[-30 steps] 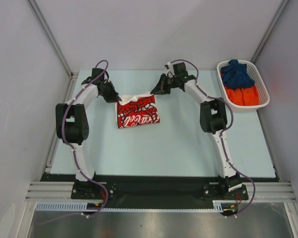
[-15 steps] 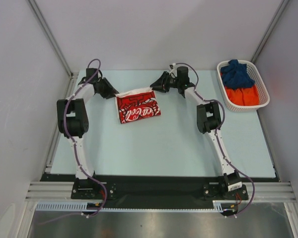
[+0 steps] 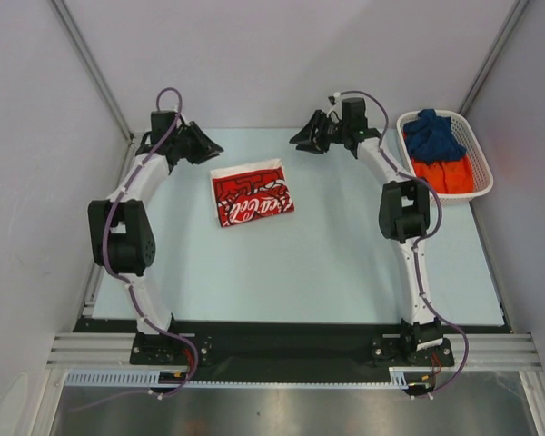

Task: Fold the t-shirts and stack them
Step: Fold the tshirt

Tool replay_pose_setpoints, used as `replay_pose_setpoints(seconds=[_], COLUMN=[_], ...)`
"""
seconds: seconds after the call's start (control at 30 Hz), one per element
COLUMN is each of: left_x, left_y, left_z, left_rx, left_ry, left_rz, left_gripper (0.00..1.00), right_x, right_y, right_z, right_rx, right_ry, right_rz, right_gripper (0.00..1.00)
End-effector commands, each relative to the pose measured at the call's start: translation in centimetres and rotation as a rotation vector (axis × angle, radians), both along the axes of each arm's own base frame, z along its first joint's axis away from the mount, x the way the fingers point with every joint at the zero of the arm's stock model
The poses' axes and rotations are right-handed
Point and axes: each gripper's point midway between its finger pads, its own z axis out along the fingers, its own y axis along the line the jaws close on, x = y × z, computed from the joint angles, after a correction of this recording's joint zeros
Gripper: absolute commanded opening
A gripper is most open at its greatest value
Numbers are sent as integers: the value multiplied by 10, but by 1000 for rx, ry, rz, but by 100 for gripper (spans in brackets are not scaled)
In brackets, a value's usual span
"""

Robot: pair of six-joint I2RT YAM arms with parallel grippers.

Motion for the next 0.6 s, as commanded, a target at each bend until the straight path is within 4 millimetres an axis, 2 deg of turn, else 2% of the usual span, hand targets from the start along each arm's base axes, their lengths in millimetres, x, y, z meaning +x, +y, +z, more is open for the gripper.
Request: replay_pose_setpoints(seconds=[0.0,0.03,0.07,0.1,0.13,0.2,0.23,0.33,0.43,0.53,0.57], left_x=[-30,-32,-35,-35,-34,-32,-30,-23,-16,-7,-4], left_y=[-62,-80,-87,-95,-110,-119,-125,-131,-132,-132,-131], left_z=[17,21,13,11,6,-8,-23,-41,-66,-76,-92], left_rx=[-125,-158,-174,-198,-234,-245,-258,-280,-283,-274,-268], left_ry=[-55,-88,-77,-79,-82,-52,-23,-18,-19,-25,-3], left_rz=[-200,-257,-273,-295,-332,-345,-355,-351,-351,-362,-356], left_gripper=[27,25,23,22,20,20,19,17,16,16,15], right_x=[-37,-47,-52,-55,-61,-62,-65,-61,-53,-48,-44], right_y=[25,39,45,54,64,76,84,93,95,96,98], right_z=[46,41,35,35,25,19,13,-6,-24,-49,-52], right_rx=[-25,-23,-12,7,15,33,33,37,38,48,59], right_ry=[-90,-86,-57,-63,-38,-32,-34,-29,-42,-30,-48], right_rz=[98,130,145,162,181,180,185,183,164,160,157], right_gripper=[49,42,37,28,16,11,6,0,0,0,0])
